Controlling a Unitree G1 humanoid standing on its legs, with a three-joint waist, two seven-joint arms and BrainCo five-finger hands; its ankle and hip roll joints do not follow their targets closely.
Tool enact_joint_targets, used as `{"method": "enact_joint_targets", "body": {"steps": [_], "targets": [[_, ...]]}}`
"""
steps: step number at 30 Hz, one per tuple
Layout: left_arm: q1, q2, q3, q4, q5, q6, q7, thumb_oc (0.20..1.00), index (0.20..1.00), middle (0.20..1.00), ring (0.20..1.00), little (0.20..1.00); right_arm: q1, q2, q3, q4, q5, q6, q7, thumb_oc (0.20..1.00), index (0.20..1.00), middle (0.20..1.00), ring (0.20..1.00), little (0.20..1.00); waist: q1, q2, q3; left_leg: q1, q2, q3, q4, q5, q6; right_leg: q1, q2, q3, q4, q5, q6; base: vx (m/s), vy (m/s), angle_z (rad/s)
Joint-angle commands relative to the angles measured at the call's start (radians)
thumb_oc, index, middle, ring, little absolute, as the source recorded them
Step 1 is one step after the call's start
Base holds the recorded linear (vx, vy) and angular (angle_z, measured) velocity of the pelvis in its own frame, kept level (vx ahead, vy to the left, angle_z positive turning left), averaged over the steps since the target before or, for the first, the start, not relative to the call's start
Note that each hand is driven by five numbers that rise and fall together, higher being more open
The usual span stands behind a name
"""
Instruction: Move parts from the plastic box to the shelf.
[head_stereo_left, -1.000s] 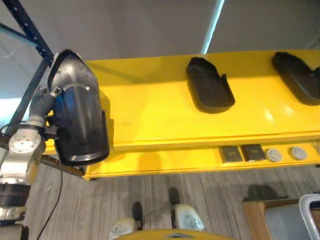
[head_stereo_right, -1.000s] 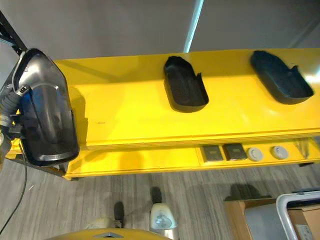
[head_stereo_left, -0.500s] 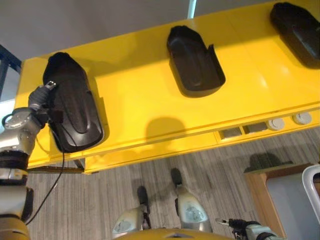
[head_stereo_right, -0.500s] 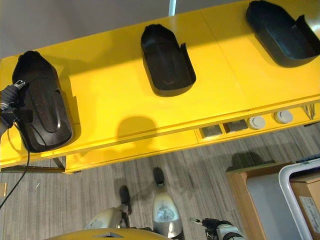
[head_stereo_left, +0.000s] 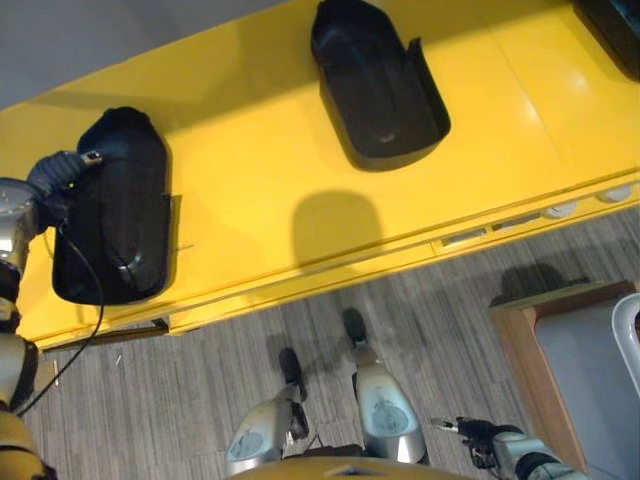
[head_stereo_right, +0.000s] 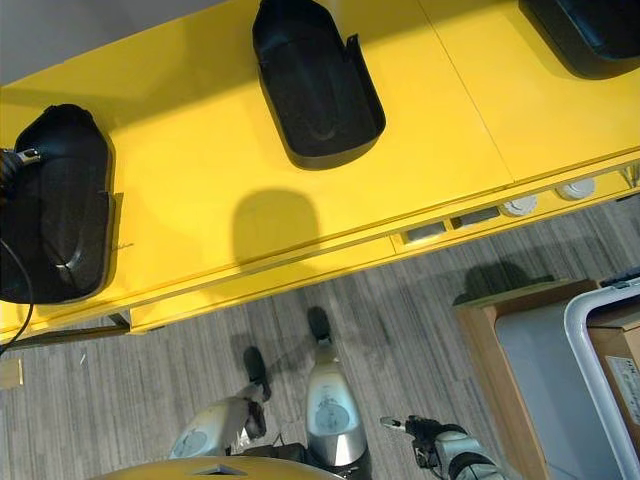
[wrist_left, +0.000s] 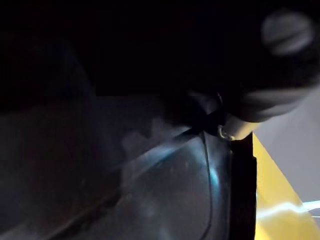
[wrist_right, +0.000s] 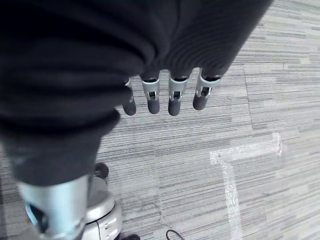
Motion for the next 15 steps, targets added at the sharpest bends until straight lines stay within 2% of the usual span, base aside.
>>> {"method": "enact_joint_targets", "body": {"steps": [1,2,3,6,10,11,15], "targets": [[-0.073,0.079,-0.032,0.028,0.01,-0.031,0.089,0.2,0.2,0.2,0.2,0.2,0.018,-0.027,0.039,0.035,0.038,0.015,0.0,1.0,1.0,1.0,1.0,1.0,-0.023,-0.028,-0.025,-0.054,-0.016,0.013,0.04,-0.055,0.046,0.012,-0.02,0.005,0.094,-0.169,0.01,-0.01,-0.004,-0.07],[-0.081,0.072,-0.033,0.037,-0.004,-0.02,0.106,0.771,0.771,0.771,0.771,0.771,0.016,-0.025,0.042,0.033,0.046,0.014,-0.002,1.0,1.0,1.0,1.0,1.0,-0.025,-0.031,-0.021,-0.055,-0.015,0.016,0.04,-0.056,0.046,0.011,-0.019,0.006,0.092,-0.169,0.01,-0.01,-0.009,-0.11],[-0.083,0.069,-0.03,0.044,-0.003,-0.021,0.111,1.0,1.0,1.0,1.0,1.0,0.016,-0.024,0.043,0.033,0.048,0.014,0.0,1.0,1.0,1.0,1.0,1.0,-0.026,-0.033,-0.02,-0.055,-0.014,0.016,0.041,-0.056,0.046,0.011,-0.018,0.007,0.091,-0.169,0.009,-0.02,-0.015,-0.1],[-0.085,0.06,-0.024,0.049,-0.006,-0.011,0.119,1.0,1.0,1.0,1.0,1.0,0.019,-0.017,0.048,0.025,0.047,0.019,-0.004,1.0,1.0,1.0,1.0,1.0,-0.027,-0.037,-0.018,-0.054,-0.01,0.019,0.039,-0.057,0.046,0.013,-0.015,0.011,0.086,-0.168,0.008,-0.01,-0.019,-0.06],[-0.076,0.041,-0.001,0.049,-0.057,-0.013,0.186,1.0,1.0,1.0,1.0,1.0,0.03,-0.005,0.05,0.027,0.023,0.008,-0.004,1.0,1.0,1.0,1.0,1.0,-0.028,-0.042,-0.026,-0.042,-0.007,0.021,0.038,-0.059,0.045,0.03,-0.01,0.009,0.078,-0.17,0.006,0.0,-0.026,-0.02],[-0.068,0.037,0.018,0.029,-0.082,-0.047,0.234,1.0,1.0,1.0,1.0,1.0,0.037,0.005,0.051,0.035,0.013,-0.004,-0.002,1.0,1.0,1.0,1.0,1.0,-0.023,-0.043,-0.043,-0.025,-0.006,0.021,0.031,-0.059,0.043,0.052,-0.009,0.004,0.066,-0.169,0.008,0.03,-0.046,0.03],[-0.044,0.036,0.061,-0.045,-0.123,-0.124,0.294,1.0,1.0,1.0,1.0,1.0,0.053,0.03,0.051,0.042,0.026,-0.094,-0.026,1.0,1.0,1.0,1.0,1.0,-0.005,-0.044,-0.092,0.015,-0.008,0.017,0.017,-0.063,0.041,0.103,-0.009,-0.012,0.046,-0.168,0.01,0.03,-0.05,0.06]]}}
